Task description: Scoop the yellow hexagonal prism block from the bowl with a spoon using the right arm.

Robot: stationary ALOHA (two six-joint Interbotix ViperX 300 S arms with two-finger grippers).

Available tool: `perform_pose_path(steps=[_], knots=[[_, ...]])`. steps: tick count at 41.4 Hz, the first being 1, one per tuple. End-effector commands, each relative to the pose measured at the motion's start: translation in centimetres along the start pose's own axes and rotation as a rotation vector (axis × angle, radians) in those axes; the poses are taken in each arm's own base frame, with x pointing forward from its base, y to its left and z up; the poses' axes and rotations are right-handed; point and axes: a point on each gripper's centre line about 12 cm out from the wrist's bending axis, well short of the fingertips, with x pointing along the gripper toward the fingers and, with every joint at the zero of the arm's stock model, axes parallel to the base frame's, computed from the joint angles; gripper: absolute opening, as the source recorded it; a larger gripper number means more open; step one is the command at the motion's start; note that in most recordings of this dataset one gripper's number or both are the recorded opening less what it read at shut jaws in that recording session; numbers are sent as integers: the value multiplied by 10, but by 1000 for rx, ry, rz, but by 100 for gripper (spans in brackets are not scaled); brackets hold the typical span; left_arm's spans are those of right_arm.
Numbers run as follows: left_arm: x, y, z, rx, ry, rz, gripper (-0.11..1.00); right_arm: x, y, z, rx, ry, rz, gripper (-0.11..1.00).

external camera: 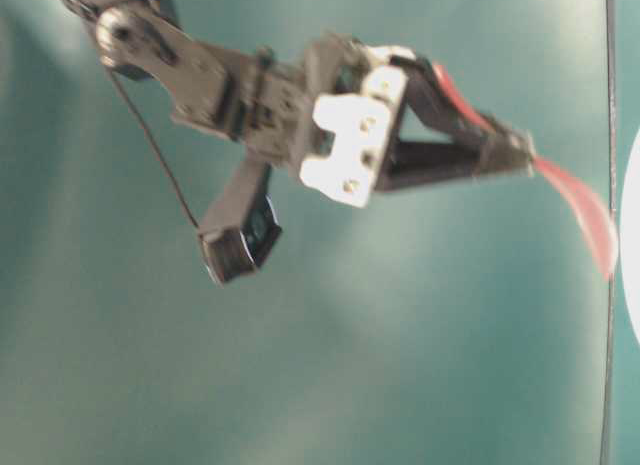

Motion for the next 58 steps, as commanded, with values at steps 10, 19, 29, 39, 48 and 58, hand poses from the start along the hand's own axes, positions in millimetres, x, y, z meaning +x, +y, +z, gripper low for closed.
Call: perform_pose_path(steps=[10,19,29,39,48,58], knots=[[2,0,10,2,-25,2,-1,-16,6,-17,15,102,17,24],[2,0,10,0,-25,2,-1,-11,7,-17,15,118,16,24],[2,0,10,2,-25,2,-1,11,8,-14,5,142,3,24],[2,0,10,0,-25,2,-1,29,10,-9,3,124,7,24],[2,0,10,0,-25,2,-1,43,11,-7,2,125,6,24],[2,0,10,0,-25,2,-1,54,11,-3,6,107,11,24]])
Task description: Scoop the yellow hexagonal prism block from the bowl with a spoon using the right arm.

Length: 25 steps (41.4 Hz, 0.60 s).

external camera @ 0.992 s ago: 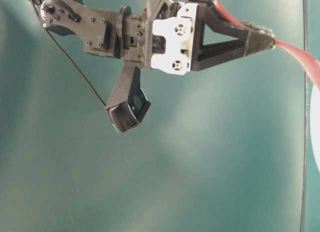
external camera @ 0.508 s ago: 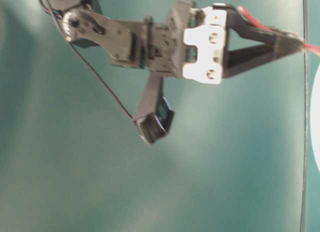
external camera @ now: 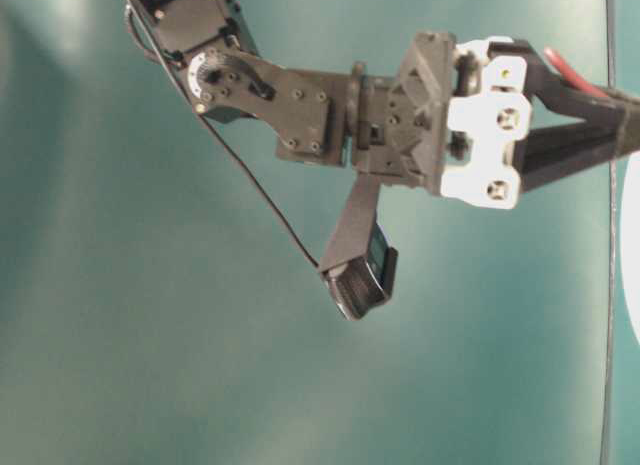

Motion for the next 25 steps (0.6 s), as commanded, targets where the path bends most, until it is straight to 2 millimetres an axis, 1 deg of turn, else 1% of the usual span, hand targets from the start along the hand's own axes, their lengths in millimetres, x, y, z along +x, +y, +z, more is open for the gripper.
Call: perform_pose_path(steps=[1,11,25], knots=[[2,0,10,2,-26,2,-1,-9,2,7,0,-44,17,24],[2,0,10,3,-26,1,-1,0,1,13,4,-69,24,24],[2,0,10,2,-26,2,-1,-1,0,25,-41,-161,42,24]])
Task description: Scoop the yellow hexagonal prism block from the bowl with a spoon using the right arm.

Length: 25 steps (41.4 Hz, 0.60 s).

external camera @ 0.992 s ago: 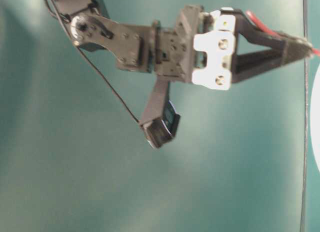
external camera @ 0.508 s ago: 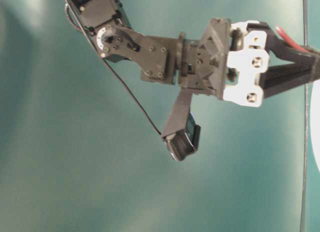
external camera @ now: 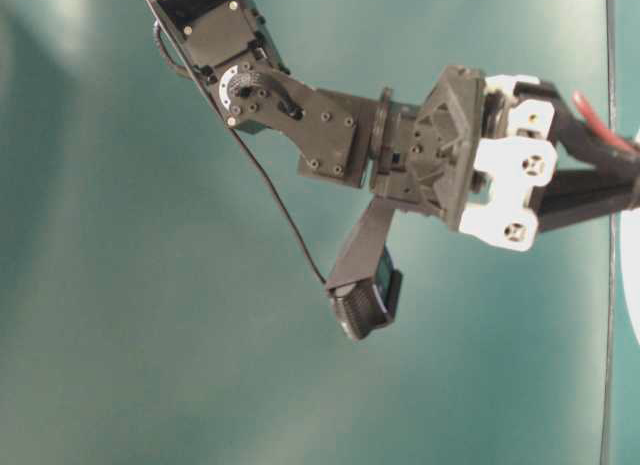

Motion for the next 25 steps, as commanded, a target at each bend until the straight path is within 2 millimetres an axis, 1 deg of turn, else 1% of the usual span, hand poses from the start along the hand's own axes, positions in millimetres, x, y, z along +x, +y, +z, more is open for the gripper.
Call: perform_pose_path(steps=[1,7,12,19,25], knots=[[2,0,10,5,-26,1,0,-12,1,9,-10,-57,9,24],[2,0,10,5,-25,1,-1,-13,-4,12,-32,-77,-26,24],[2,0,10,3,-26,2,-1,-17,-4,14,-44,-90,-35,24],[2,0,10,5,-26,1,-1,-29,-3,17,-44,-118,-26,24],[2,0,10,3,-26,2,-1,-44,-2,18,-48,-150,-15,24]])
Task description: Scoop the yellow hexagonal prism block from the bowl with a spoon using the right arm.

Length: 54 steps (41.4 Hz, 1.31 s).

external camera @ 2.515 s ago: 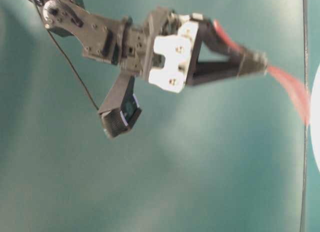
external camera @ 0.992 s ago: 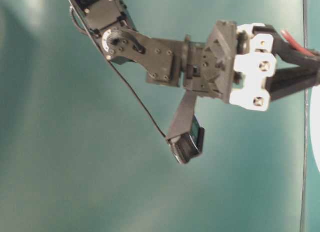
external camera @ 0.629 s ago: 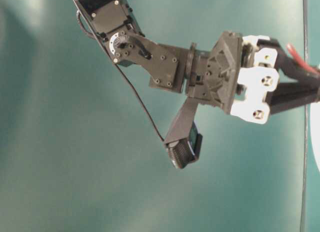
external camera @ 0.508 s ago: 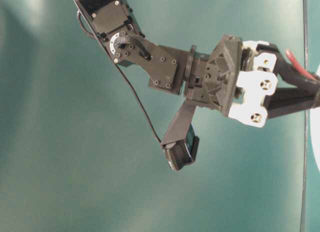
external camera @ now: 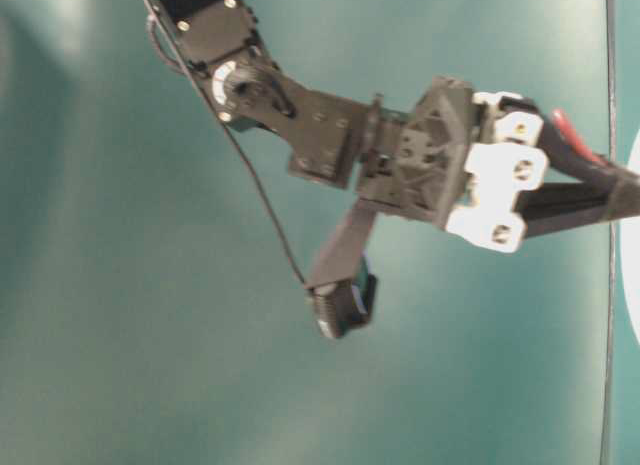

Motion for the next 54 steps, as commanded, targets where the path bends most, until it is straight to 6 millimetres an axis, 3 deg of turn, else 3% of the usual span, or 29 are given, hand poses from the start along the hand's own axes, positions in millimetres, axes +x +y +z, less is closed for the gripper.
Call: perform_pose_path(steps=[1,10,20,35,54], knots=[[2,0,10,2,-25,2,-1,-32,3,13,2,-88,28,24],[2,0,10,2,-26,2,-1,-58,2,14,6,-131,42,24],[2,0,9,0,-15,2,-1,-80,0,2,9,-95,31,24],[2,0,8,-9,-12,2,-1,-84,-1,-20,-20,64,-24,24],[3,0,-2,-14,57,1,-1,-85,4,-25,-32,93,-22,24]])
